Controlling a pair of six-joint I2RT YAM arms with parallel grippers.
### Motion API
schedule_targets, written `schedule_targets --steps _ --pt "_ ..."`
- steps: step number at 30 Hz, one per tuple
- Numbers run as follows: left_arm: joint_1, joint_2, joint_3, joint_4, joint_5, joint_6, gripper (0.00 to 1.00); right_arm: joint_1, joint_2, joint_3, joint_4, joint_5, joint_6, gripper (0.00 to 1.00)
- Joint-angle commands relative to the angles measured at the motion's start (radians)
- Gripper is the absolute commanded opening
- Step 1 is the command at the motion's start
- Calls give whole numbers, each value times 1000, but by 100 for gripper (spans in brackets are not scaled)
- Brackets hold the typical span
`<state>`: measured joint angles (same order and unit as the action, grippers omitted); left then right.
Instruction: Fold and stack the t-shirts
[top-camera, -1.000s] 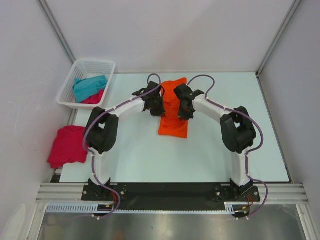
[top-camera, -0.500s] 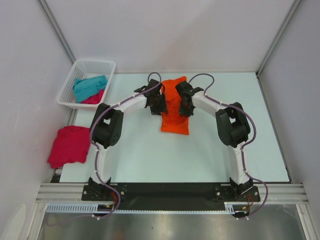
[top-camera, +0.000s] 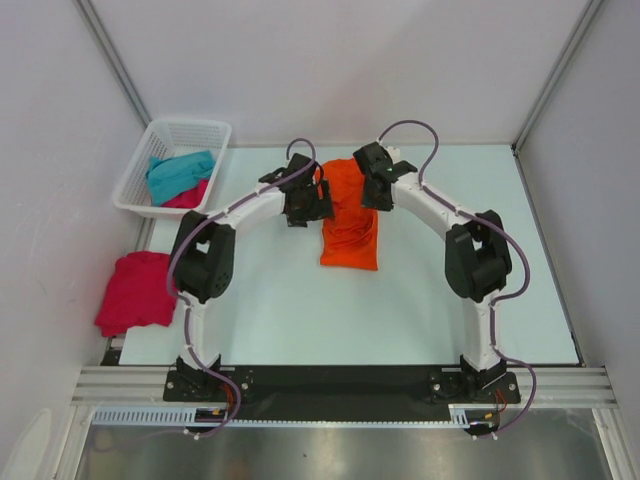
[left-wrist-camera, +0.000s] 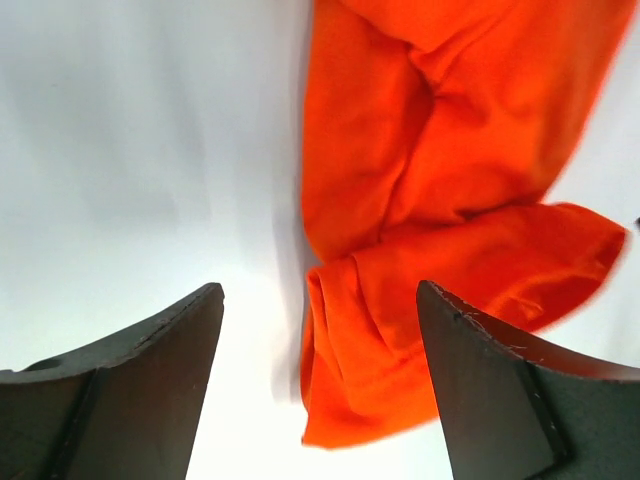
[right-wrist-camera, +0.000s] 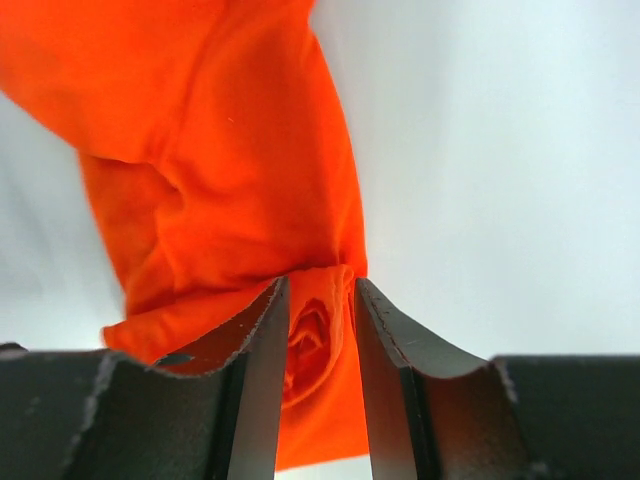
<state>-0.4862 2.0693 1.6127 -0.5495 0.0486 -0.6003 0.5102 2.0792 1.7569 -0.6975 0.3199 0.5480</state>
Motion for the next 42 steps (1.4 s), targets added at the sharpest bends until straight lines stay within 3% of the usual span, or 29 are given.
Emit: schedule_targets --steps 1,10,20,42 --pt "5 -164 -57 13 -32 7 84 22 -126 49 7 96 -34 38" --pt "3 -350 -296 92 -32 -19 84 152 -232 -137 19 67 33 38" --pt "-17 -459 -543 184 -4 -41 84 255 -186 -237 41 82 110 37" --pt "-17 -463 -554 183 -32 -16 83 212 -77 -203 49 116 96 37"
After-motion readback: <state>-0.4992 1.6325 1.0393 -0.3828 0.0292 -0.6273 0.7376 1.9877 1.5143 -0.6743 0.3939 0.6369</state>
